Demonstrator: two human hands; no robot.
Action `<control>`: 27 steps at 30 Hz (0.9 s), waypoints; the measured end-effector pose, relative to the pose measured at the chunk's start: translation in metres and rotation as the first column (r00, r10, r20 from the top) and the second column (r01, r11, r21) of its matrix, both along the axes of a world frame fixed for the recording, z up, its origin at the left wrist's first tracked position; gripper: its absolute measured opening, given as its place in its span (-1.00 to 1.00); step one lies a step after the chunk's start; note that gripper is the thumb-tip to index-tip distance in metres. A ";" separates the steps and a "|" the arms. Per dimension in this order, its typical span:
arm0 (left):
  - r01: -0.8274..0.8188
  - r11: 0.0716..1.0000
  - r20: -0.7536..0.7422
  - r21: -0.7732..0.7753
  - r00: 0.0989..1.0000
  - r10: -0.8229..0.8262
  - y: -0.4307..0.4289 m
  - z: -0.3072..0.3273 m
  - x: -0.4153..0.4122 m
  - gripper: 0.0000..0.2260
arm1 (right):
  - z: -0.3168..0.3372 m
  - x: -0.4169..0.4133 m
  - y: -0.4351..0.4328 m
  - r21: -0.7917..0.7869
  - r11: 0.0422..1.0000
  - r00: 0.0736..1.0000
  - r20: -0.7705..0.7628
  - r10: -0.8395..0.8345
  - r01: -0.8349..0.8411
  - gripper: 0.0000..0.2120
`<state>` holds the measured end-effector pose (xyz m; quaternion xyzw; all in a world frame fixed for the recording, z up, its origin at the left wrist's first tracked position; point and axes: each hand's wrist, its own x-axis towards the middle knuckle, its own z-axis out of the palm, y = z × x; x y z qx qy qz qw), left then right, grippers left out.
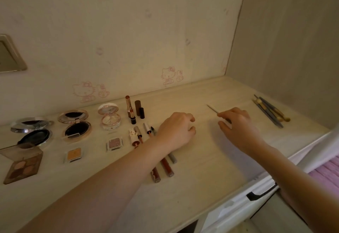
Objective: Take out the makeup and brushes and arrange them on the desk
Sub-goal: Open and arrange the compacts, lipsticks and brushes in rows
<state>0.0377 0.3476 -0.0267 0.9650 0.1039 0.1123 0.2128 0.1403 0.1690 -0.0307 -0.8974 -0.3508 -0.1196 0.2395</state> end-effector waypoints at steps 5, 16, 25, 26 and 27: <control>0.044 0.998 -0.037 -0.049 0.998 -0.045 -0.010 -0.004 0.050 -0.61 | -0.006 0.026 -0.006 -0.010 0.990 0.989 -0.060 -0.138 0.138 -0.69; 0.073 0.991 -0.135 -0.111 0.987 -0.088 -0.013 -0.012 0.130 -0.54 | -0.015 0.047 -0.012 -0.094 0.975 0.976 -0.061 -0.208 0.202 -0.71; 0.075 0.986 -0.022 -0.148 0.997 -0.079 -0.009 -0.016 0.112 -0.61 | -0.016 0.038 -0.019 -0.086 0.984 0.987 -0.025 -0.156 0.154 -0.79; 0.073 0.987 -0.003 -0.146 0.997 -0.074 -0.008 -0.016 0.107 -0.61 | -0.017 0.035 -0.020 -0.073 0.988 0.990 -0.025 -0.141 0.139 -0.79; 0.071 0.988 0.019 -0.138 0.997 -0.069 -0.007 -0.016 0.101 -0.61 | -0.017 0.032 -0.021 -0.059 0.990 0.991 -0.023 -0.129 0.128 -0.80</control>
